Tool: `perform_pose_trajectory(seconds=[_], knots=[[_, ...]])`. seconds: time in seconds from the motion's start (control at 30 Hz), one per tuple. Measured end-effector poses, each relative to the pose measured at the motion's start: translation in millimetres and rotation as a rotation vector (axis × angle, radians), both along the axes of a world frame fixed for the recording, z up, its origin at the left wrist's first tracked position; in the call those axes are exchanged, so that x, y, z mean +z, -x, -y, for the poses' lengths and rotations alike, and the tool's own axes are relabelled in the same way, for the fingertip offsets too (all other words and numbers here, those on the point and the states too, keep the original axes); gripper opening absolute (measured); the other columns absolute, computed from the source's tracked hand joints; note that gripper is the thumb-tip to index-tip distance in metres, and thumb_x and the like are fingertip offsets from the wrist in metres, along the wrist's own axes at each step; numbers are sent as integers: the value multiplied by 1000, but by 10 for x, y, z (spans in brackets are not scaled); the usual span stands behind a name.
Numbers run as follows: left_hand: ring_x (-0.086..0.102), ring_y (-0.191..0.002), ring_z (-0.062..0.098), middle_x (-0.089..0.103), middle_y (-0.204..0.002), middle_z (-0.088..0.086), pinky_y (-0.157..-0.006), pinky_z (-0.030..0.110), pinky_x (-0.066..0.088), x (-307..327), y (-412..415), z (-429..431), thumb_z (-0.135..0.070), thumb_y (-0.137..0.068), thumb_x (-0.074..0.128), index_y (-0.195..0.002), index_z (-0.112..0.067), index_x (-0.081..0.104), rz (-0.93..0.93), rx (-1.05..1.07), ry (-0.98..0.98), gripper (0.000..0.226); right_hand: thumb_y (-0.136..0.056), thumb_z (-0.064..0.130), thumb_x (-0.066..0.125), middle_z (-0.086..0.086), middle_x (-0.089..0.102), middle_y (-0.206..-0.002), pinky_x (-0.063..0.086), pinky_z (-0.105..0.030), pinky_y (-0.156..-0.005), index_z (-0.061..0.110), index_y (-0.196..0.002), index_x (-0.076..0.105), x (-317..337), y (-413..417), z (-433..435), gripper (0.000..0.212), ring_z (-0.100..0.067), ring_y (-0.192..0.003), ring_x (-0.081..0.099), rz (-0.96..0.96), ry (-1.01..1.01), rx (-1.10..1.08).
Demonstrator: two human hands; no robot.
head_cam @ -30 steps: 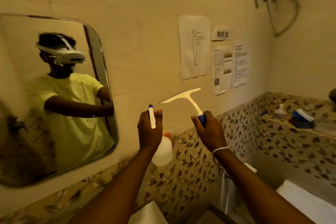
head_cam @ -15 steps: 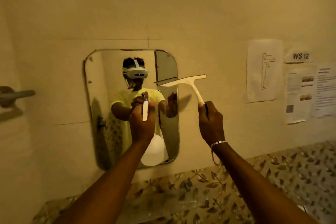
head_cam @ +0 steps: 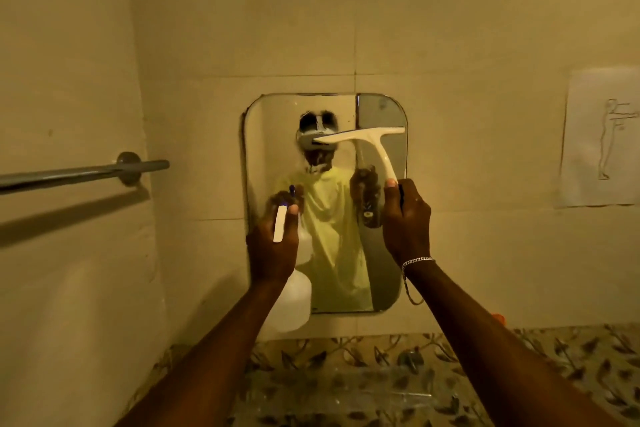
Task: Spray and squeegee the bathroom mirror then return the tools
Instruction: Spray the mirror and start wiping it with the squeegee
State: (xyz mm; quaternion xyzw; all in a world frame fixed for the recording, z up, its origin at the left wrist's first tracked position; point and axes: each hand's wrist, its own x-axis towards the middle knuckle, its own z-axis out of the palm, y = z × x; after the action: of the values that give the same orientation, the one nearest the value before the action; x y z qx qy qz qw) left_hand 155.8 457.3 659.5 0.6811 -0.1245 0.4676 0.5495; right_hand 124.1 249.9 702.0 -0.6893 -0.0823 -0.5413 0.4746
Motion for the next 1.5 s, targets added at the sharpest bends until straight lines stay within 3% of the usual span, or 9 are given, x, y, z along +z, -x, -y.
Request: perform_pose_trajectory(seconds=[0.17, 0.37, 0.67, 0.83, 0.97, 1.13, 1.27, 1.4, 1.5], knots=[[69, -69, 0, 68, -69, -11, -54, 11, 51, -338, 7, -61, -37, -98, 65, -91, -20, 72, -26, -24, -11, 19, -105, 32, 44, -3, 60, -74, 55, -53, -52, 16, -91, 56, -68, 29, -116, 24, -28, -67, 62, -6, -9, 41], [65, -54, 17, 67, -63, 3, -51, 43, 58, -685, 56, -30, -38, -96, 68, -78, -12, 69, -176, 48, -38, 32, -105, 33, 44, -9, 60, -74, 52, -54, -51, 12, -92, 56, -213, 12, -161, 27, -32, -65, 61, -24, -19, 40], [61, -56, -1, 57, -59, -13, -46, 8, 40, -1378, 267, -37, -31, -94, 71, -76, -15, 64, -215, -62, -50, 25, -102, 34, 45, -2, 59, -71, 54, -52, -52, 26, -83, 54, -336, 106, -267, 23, -32, -60, 60, -95, -101, 122], [61, -59, 4, 61, -62, -3, -49, 9, 40, -1661, 262, -61, -34, -95, 69, -79, -9, 67, -234, -51, -63, 30, -100, 34, 45, 9, 57, -64, 49, -37, -51, 41, -78, 53, -377, 182, -378, 24, -19, -53, 54, -108, -111, 147], [58, -52, 7, 61, -60, -3, -48, 16, 40, -1809, 249, -90, -34, -96, 67, -74, -11, 66, -329, -4, -68, 31, -101, 30, 46, 8, 57, -67, 49, -44, -52, 40, -81, 54, -396, 215, -462, 23, -23, -56, 53, -108, -110, 165], [63, -55, 7, 65, -62, -3, -48, 14, 44, -1894, 330, -163, -32, -95, 69, -77, -14, 71, -377, -15, -91, 25, -103, 27, 46, -20, 60, -81, 53, -46, -54, 31, -85, 55, -303, 199, -627, 21, -33, -62, 56, -87, -119, 202], [65, -64, 9, 67, -70, -1, -57, 27, 55, -1929, 351, -260, -40, -93, 65, -86, -15, 67, -353, -98, -73, 27, -104, 31, 45, -23, 64, -78, 50, -36, -41, 14, -107, 60, -94, 87, -832, 23, -28, -50, 60, -55, -92, 253], [67, -66, 9, 69, -71, -2, -60, 37, 58, -1843, 284, -400, -50, -91, 60, -87, -21, 68, -311, -61, -70, 31, -106, 30, 42, -16, 68, -83, 58, -49, -55, 14, -124, 57, 324, 1, -1151, 29, -32, -64, 64, -47, -23, 248], [67, -69, 9, 67, -69, -3, -57, 34, 55, -1784, 277, -484, -52, -90, 60, -84, -22, 69, -246, -49, -50, 32, -106, 27, 42, -15, 69, -95, 61, -41, -62, 15, -140, 52, 644, -63, -1368, 37, -22, -71, 66, 7, 18, 199]])
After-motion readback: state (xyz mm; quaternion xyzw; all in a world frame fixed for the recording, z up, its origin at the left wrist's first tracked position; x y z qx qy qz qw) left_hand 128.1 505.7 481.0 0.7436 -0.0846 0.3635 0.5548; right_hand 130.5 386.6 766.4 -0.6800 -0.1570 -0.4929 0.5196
